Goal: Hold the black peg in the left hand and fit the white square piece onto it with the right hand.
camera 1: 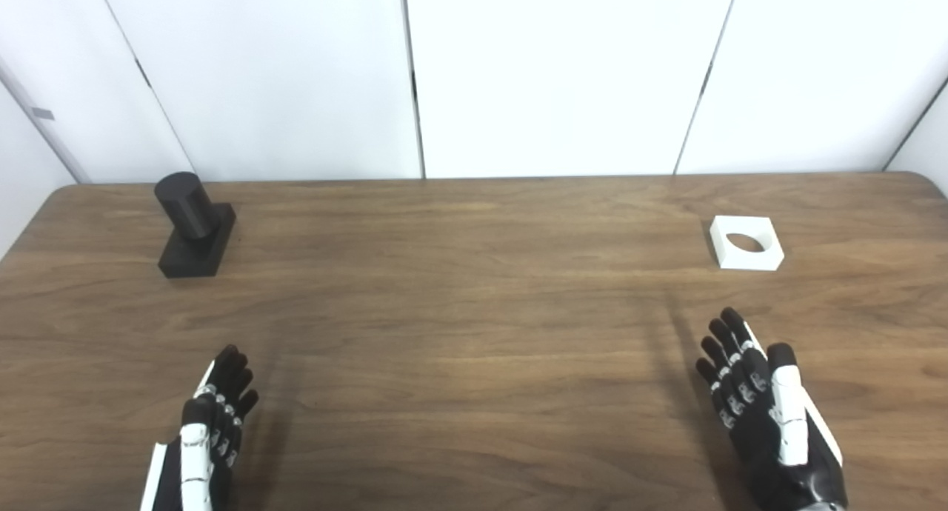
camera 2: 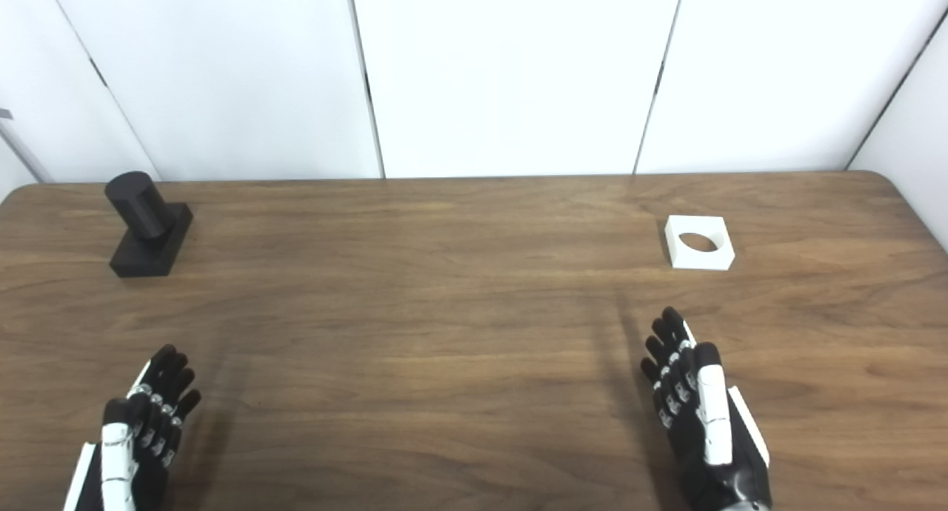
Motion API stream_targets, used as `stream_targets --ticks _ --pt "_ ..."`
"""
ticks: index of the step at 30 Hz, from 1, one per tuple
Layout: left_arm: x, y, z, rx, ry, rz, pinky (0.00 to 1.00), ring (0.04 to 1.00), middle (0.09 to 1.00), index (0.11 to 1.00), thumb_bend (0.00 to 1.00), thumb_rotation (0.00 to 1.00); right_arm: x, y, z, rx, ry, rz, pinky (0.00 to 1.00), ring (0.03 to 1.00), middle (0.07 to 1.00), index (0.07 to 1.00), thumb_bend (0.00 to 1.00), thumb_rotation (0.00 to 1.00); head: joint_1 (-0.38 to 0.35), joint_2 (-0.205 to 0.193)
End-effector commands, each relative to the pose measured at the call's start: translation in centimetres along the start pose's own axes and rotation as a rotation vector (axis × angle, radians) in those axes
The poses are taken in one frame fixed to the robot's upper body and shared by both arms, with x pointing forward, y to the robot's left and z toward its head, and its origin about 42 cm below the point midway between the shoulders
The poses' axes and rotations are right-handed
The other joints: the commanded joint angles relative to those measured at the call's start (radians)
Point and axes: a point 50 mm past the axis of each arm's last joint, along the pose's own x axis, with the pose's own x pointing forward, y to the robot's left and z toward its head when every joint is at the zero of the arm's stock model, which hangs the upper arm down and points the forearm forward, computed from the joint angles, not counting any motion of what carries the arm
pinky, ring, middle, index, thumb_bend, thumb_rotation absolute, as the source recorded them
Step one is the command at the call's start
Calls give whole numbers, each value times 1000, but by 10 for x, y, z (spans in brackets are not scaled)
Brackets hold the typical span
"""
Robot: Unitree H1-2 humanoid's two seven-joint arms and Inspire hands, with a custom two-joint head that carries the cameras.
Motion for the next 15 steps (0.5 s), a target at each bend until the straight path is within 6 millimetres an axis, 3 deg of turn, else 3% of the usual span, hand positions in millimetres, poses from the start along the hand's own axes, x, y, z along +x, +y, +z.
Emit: stream_targets --ticks 1,15 --pt "6 -10 8 -25 -80 11 947 962 957 942 563 1000 4 8 9 33 -73 7 1000 1000 1000 1000 556 1000 -1 1" --pt "5 -9 7 -14 -75 10 944 959 952 937 576 1000 4 8 9 39 -72 13 1000 1000 1000 1000 545 1000 5 -2"
